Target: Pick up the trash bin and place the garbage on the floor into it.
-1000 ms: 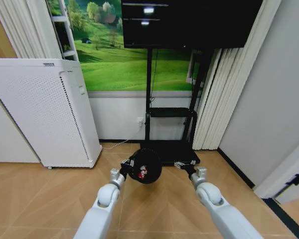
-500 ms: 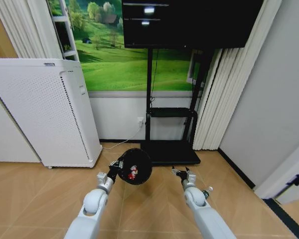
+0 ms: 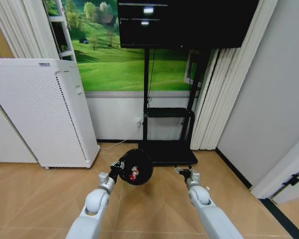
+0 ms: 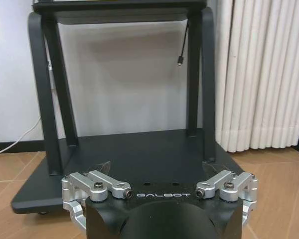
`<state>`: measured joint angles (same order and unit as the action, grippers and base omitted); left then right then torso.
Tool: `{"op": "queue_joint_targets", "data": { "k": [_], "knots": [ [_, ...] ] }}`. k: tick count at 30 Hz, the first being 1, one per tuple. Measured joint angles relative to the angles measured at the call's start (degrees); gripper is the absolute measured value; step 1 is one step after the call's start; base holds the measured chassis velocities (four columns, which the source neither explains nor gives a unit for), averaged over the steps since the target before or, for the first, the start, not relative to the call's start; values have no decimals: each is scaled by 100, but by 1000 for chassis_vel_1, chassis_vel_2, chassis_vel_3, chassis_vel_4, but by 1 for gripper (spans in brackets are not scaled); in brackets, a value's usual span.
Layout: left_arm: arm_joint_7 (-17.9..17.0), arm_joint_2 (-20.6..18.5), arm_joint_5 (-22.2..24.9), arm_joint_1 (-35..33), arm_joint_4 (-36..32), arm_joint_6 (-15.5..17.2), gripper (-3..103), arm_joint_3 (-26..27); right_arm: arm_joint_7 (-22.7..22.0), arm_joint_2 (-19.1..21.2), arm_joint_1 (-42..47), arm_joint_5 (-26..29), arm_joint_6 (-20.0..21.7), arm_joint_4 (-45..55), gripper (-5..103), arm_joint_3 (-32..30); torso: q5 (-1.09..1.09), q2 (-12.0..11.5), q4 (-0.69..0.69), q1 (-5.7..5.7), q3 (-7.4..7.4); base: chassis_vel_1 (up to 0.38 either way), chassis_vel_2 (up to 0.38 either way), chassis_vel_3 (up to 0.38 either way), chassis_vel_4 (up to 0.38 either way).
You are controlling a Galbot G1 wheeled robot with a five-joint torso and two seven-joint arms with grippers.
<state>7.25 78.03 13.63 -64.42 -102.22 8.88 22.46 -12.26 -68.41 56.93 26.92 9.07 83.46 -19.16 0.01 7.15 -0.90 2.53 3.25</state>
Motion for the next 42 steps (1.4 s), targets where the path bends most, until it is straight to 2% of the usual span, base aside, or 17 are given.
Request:
{"op": "queue_joint_targets", "data": {
  "k": [13, 30, 36, 42],
  "knots": [
    [-2, -7, 1, 9, 3, 0, 7, 17, 58, 17, -9, 37, -3, -18, 100, 41, 0, 0, 4, 0, 0, -90, -98, 96, 101],
    [-4, 9, 17, 15, -28, 12, 7, -1, 29, 35, 25, 22, -5, -40, 100, 66, -1, 0, 1, 0, 0, -141, -137, 138, 139],
    [-18, -46, 88, 51, -62, 43, 7, -1, -61, -40, 126, 21, 118, -235, 100, 255, -1, 0, 1, 0, 0, -43, -58, 28, 39],
    [-35, -96, 98, 18, -128, 52, 7, 5, -235, -244, -1, 229, 439, -1046, 100, 407, -2, 0, 5, 0, 0, 33, 33, -18, -23]
  ]
}}
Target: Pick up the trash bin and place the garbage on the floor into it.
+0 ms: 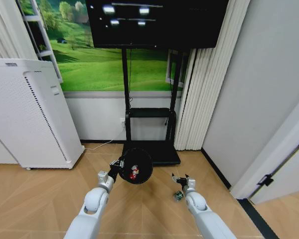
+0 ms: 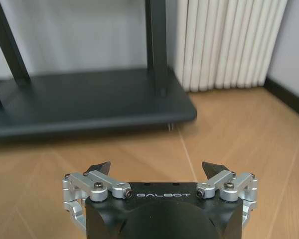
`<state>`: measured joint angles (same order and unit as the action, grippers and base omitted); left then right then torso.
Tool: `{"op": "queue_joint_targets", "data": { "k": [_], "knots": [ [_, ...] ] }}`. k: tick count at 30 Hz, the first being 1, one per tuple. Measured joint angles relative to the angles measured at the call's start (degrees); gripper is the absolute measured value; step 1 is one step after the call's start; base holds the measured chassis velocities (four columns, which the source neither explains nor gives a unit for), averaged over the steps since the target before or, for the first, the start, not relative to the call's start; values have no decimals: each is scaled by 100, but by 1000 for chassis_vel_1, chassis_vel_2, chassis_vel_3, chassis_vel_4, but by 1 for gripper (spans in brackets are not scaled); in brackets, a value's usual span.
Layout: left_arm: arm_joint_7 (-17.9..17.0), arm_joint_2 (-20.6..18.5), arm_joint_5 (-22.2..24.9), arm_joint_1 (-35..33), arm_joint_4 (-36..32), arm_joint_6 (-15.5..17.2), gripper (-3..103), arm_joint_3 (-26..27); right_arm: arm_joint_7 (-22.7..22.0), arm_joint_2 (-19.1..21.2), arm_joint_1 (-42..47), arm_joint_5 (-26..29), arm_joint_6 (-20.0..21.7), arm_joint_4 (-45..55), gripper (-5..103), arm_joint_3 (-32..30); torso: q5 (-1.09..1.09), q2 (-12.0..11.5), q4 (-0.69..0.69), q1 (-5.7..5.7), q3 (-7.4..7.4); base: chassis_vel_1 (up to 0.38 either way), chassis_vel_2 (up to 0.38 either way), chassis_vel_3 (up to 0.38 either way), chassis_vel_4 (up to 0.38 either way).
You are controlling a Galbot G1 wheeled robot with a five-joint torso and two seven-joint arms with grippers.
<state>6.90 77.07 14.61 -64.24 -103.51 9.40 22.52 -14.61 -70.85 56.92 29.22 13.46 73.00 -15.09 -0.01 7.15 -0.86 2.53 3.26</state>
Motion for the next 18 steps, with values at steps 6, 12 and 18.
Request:
{"op": "queue_joint_targets", "data": {
  "k": [6, 12, 18],
  "knots": [
    [0, 9, 8, -5, -45, 1, 7, -13, -419, -252, -81, 67, 411, -482, 100, 4, 1, 0, -4, 0, 0, 0, 0, 0, 0],
    [-1, 54, 10, -16, -64, 2, 7, -13, -1473, -474, -121, 434, 1148, -401, 100, 20, 0, 0, -2, 0, 0, 0, 0, 0, 0],
    [11, 84, 4, 0, -48, 2, 7, -78, -2443, -643, -221, 987, 1609, -265, 100, 7, 0, 0, -3, 0, 0, 0, 0, 0, 0]
  ]
}}
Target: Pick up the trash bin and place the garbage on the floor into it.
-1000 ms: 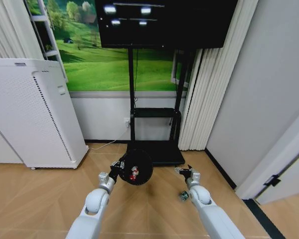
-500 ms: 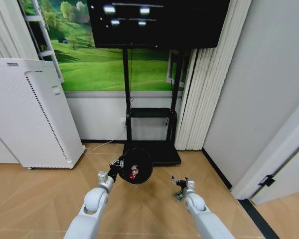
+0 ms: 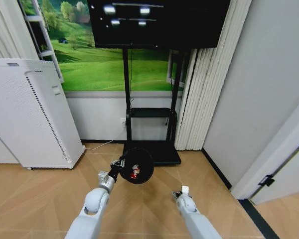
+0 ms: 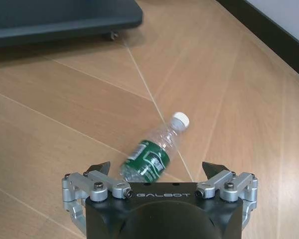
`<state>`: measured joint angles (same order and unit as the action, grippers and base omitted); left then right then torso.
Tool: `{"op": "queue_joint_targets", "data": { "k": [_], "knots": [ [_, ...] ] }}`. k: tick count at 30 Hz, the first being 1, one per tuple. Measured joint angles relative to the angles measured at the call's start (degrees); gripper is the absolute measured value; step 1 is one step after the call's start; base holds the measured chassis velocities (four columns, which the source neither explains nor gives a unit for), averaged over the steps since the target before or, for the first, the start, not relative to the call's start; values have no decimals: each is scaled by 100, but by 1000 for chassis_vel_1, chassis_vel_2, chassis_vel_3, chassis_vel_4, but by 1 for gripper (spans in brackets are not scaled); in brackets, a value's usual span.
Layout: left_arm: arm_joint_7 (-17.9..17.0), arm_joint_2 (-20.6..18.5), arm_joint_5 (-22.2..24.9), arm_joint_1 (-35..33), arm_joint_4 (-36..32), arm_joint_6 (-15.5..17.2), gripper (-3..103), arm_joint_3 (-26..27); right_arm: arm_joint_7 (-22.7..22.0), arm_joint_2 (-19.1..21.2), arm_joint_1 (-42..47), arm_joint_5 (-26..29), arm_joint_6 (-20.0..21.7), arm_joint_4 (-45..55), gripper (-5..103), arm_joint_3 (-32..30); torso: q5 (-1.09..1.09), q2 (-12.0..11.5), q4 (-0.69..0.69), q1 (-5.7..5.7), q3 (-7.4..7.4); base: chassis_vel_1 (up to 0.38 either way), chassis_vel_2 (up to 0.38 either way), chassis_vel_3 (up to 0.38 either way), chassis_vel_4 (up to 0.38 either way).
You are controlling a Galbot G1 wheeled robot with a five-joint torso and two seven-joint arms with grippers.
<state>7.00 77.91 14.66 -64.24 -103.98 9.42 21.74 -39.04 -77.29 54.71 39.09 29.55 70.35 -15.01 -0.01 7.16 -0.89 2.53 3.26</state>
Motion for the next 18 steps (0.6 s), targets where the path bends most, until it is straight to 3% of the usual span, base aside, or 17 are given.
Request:
{"op": "queue_joint_targets", "data": {
  "k": [5, 10, 18],
  "knots": [
    [10, 2, -1, 16, 28, -7, 7, -3, -571, -187, -198, 619, 144, -28, 100, 2, 0, 0, 1, 0, 0, 0, 0, 0, 0],
    [16, 23, -3, 23, 45, -19, 7, -8, -818, -475, -417, 770, 38, -327, 100, -8, -1, 0, 1, 0, 0, 0, 0, 0, 0],
    [22, -8, -2, 5, 34, -29, 7, 33, -850, -889, -793, 417, -257, -959, 100, -62, 0, 0, 1, 0, 0, 0, 0, 0, 0]
  ]
}}
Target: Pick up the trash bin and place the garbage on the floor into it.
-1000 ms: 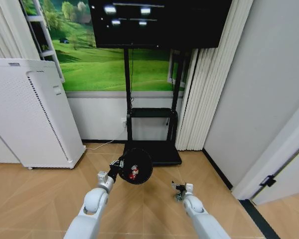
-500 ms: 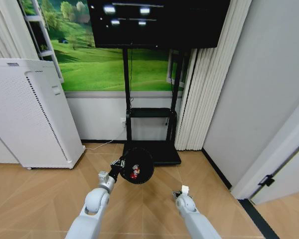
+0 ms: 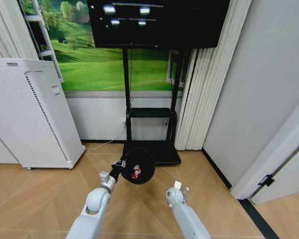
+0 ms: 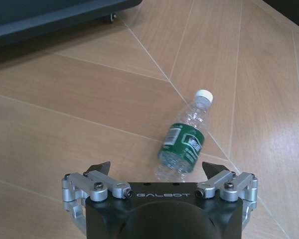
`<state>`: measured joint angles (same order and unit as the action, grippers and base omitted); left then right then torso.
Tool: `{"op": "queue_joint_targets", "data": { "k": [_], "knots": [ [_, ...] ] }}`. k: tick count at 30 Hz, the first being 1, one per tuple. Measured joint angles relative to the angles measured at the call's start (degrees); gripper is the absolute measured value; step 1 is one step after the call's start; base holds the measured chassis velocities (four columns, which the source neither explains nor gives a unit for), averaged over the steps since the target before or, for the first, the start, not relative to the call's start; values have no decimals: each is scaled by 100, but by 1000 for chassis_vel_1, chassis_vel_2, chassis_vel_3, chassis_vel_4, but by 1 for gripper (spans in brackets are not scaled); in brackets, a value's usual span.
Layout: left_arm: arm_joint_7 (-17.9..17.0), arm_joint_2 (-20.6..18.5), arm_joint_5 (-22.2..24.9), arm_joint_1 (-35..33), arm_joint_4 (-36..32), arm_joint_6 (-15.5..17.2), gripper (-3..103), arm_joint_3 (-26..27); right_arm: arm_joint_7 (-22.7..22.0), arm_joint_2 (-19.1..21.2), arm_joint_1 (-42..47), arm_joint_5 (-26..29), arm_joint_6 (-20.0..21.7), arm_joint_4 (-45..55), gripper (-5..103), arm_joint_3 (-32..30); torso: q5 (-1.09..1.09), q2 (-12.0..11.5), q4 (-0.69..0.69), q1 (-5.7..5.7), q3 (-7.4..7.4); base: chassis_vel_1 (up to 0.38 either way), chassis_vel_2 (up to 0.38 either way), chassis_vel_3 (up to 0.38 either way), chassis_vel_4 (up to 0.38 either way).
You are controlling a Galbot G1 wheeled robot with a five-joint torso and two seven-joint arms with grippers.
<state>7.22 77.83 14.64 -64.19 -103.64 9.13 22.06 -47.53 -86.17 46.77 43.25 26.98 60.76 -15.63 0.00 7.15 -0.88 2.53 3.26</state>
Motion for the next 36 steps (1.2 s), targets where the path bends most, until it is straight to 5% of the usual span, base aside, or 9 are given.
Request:
{"op": "queue_joint_targets", "data": {
  "k": [16, 36],
  "knots": [
    [9, 28, 1, -11, -49, -19, 7, 31, -303, -316, -744, -414, -336, -953, 100, -65, 0, 0, 0, 0, 0, 0, 0, 0, 0],
    [-11, 57, 1, -3, -91, -12, 7, 43, -51, -310, -1016, -899, -636, -2118, 100, -204, 1, 0, 0, 0, 0, 0, 0, 0, 0]
  ]
}}
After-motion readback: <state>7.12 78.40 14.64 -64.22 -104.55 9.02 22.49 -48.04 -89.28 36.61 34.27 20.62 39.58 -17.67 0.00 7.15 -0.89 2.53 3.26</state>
